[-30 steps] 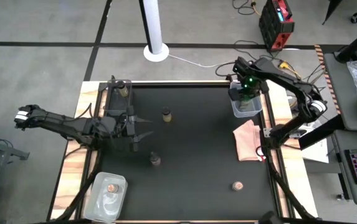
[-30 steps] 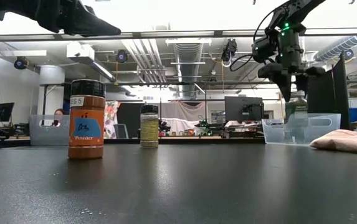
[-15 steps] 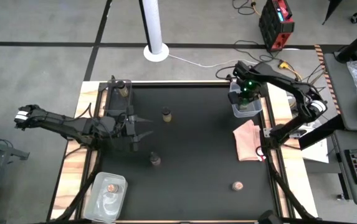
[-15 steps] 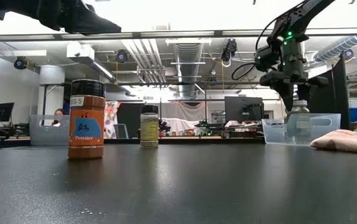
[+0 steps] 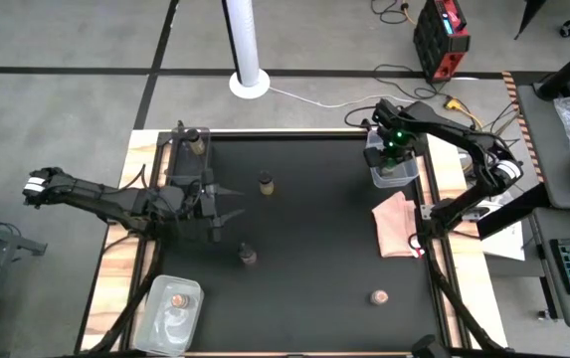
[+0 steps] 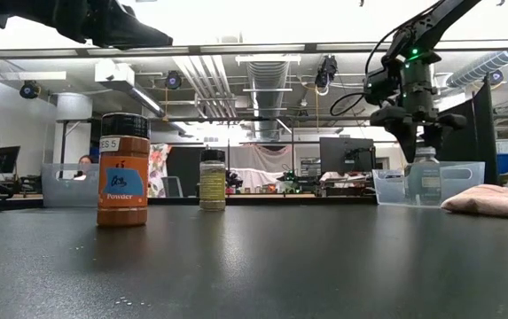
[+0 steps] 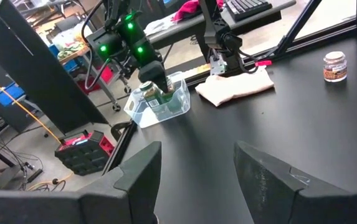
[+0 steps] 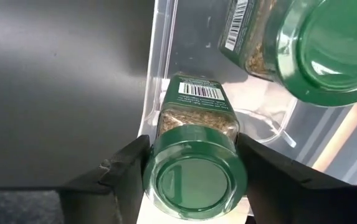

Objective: Sort spices by type
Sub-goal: Put the green spice bottle into the transparent bin

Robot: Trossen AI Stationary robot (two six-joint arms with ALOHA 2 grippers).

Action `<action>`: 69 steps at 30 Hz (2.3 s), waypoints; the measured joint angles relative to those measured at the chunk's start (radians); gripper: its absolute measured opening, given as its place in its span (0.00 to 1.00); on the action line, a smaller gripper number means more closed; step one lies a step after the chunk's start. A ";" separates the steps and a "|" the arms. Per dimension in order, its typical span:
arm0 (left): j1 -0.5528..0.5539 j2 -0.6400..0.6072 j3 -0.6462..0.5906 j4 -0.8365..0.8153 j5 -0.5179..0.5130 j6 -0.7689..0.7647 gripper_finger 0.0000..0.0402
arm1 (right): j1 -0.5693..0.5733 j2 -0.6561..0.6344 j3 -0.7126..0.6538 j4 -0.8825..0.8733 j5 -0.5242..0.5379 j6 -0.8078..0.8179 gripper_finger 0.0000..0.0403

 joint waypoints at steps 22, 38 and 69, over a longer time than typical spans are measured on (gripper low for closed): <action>0.000 0.000 0.000 0.000 0.000 0.000 0.46 | -0.008 0.000 0.187 -0.149 0.046 0.020 0.67; 0.000 0.000 0.000 -0.001 0.000 0.000 0.46 | 0.167 0.019 0.276 -0.195 0.061 0.093 0.39; 0.000 0.000 -0.002 -0.024 0.000 -0.014 0.46 | 0.213 0.149 0.193 -0.133 0.171 0.153 0.02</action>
